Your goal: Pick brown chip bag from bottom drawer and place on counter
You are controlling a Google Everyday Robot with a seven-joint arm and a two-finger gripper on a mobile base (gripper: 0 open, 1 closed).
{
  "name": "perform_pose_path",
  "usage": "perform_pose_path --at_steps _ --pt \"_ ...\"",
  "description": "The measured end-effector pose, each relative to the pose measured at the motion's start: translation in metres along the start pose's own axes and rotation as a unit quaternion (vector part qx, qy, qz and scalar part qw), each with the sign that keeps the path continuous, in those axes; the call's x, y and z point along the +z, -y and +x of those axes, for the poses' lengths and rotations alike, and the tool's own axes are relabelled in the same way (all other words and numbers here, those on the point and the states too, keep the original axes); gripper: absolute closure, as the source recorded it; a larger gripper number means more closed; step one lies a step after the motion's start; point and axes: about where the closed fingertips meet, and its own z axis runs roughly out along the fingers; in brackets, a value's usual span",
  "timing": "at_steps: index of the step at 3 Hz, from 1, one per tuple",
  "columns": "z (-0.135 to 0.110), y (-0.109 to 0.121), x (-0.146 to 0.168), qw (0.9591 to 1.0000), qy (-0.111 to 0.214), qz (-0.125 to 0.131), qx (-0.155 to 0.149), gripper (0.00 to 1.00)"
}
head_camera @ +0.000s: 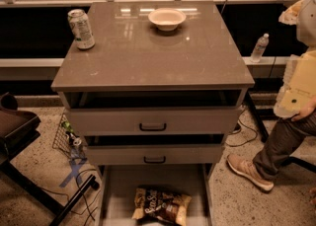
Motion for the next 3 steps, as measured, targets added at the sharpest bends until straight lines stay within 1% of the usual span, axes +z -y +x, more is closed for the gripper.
perform_pose_path --at_steps 1,2,3 --pt "0.000 0.000 0.000 1.0000 0.000 0.000 0.000 0.00" --pt "-0.002 -0.006 0.018 0.9997 0.022 0.002 0.007 0.00" --pt "0.007 -0.038 0.066 0.9961 0.078 -0.016 0.036 0.00"
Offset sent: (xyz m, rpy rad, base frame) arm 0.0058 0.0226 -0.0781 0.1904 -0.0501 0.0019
